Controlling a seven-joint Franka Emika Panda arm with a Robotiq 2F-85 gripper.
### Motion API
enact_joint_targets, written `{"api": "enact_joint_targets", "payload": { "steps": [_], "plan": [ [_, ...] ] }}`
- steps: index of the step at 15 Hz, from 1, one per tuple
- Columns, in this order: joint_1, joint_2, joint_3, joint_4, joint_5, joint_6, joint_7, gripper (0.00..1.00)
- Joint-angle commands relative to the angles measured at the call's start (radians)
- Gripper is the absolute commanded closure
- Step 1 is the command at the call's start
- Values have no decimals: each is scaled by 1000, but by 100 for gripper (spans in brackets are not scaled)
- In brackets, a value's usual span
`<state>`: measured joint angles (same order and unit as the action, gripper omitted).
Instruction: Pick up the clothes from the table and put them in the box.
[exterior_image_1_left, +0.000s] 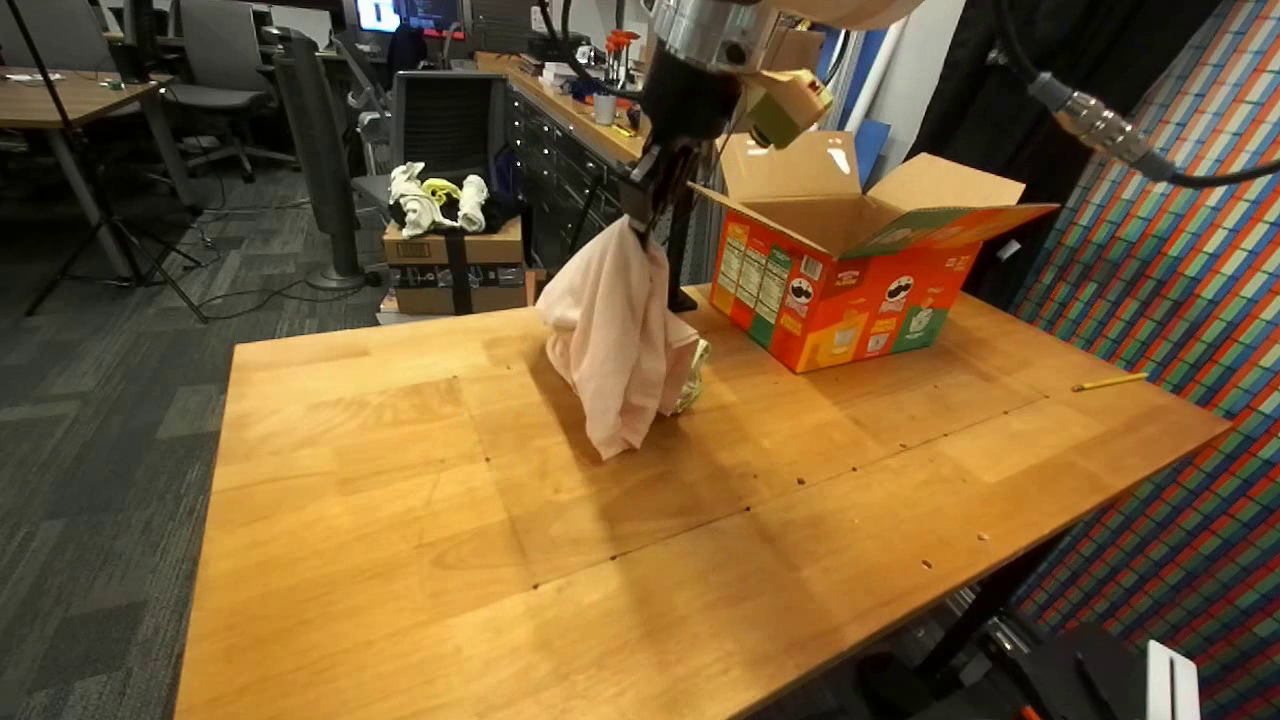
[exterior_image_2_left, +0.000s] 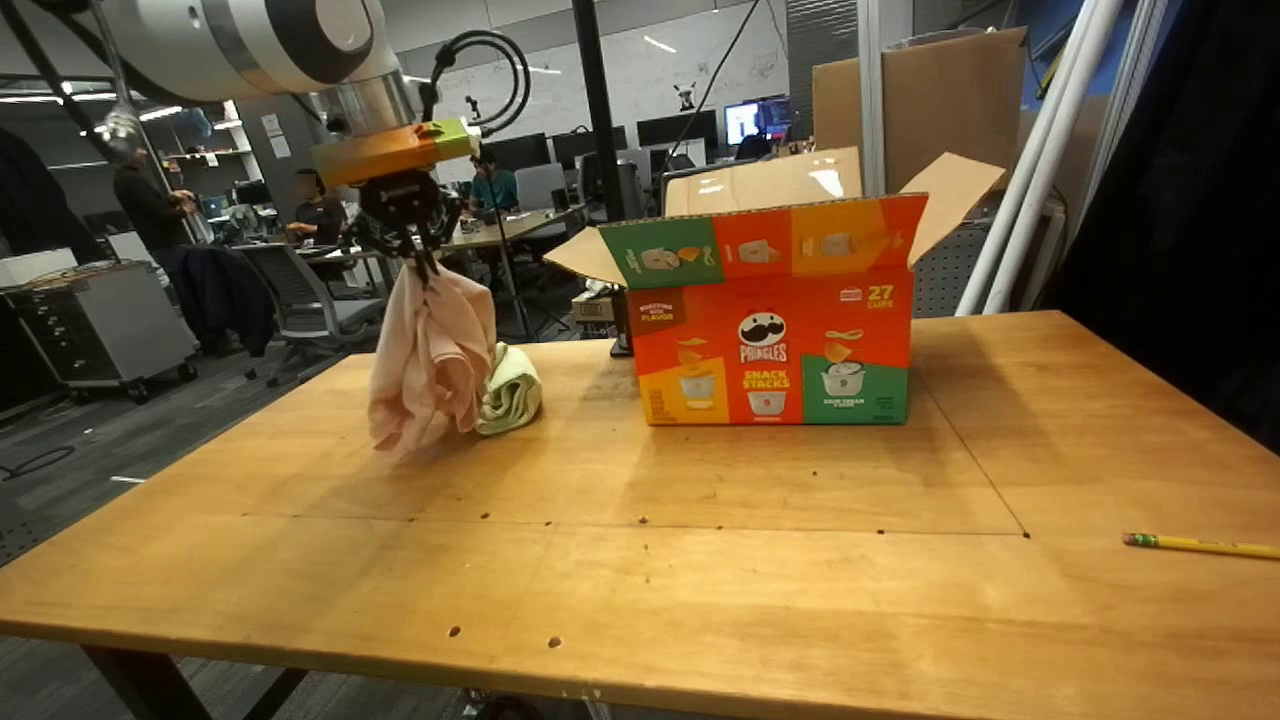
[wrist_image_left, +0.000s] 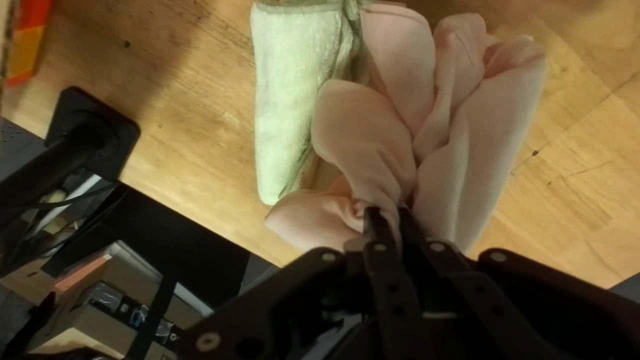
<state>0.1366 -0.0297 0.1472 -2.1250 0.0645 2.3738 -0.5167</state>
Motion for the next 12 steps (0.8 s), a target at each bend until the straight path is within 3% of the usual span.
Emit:
{"api": "enact_joint_targets", "payload": {
  "steps": [1, 12],
  "plan": [
    [-10, -44, -25, 43, -1, -34, 69, 98],
    [7, -55, -19, 272, -19, 3, 218, 98]
  ]
}}
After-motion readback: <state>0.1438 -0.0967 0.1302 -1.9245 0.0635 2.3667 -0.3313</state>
